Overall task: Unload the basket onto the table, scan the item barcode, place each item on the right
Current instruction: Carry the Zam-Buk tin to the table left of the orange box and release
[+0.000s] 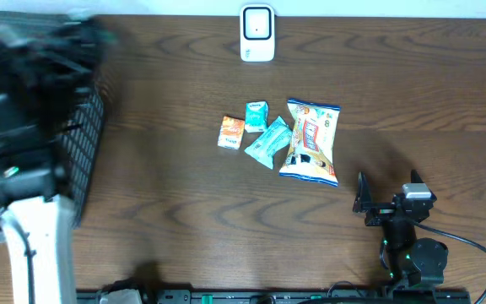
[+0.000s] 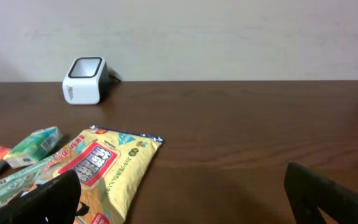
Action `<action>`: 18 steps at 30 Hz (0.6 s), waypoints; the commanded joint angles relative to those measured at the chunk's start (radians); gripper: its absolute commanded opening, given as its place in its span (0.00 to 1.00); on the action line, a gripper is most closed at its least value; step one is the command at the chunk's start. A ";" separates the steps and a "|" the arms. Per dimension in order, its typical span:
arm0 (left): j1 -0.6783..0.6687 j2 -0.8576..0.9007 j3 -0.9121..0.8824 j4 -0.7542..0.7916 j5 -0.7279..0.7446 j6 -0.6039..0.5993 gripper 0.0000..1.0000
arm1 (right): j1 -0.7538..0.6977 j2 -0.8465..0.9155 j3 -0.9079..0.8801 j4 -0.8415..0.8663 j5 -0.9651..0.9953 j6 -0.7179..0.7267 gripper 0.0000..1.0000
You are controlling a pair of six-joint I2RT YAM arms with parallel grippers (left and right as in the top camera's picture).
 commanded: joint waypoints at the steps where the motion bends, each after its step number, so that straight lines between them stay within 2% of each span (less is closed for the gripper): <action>1: -0.158 0.069 -0.003 -0.011 -0.048 0.214 0.51 | 0.011 -0.005 -0.002 -0.003 0.005 -0.003 0.99; 5: -0.298 0.161 -0.003 -0.017 -0.164 0.382 0.51 | 0.011 -0.005 -0.002 -0.003 0.005 -0.003 0.99; 10: -0.399 0.284 -0.003 -0.024 -0.414 0.546 0.52 | 0.011 -0.005 -0.002 -0.004 0.004 -0.003 0.99; 13: -0.420 0.359 -0.003 -0.035 -0.520 0.593 0.52 | 0.011 -0.005 -0.002 -0.004 0.005 -0.003 0.99; 18: -0.422 0.487 -0.003 -0.067 -0.533 0.615 0.55 | 0.011 -0.005 -0.002 -0.003 0.005 -0.003 0.99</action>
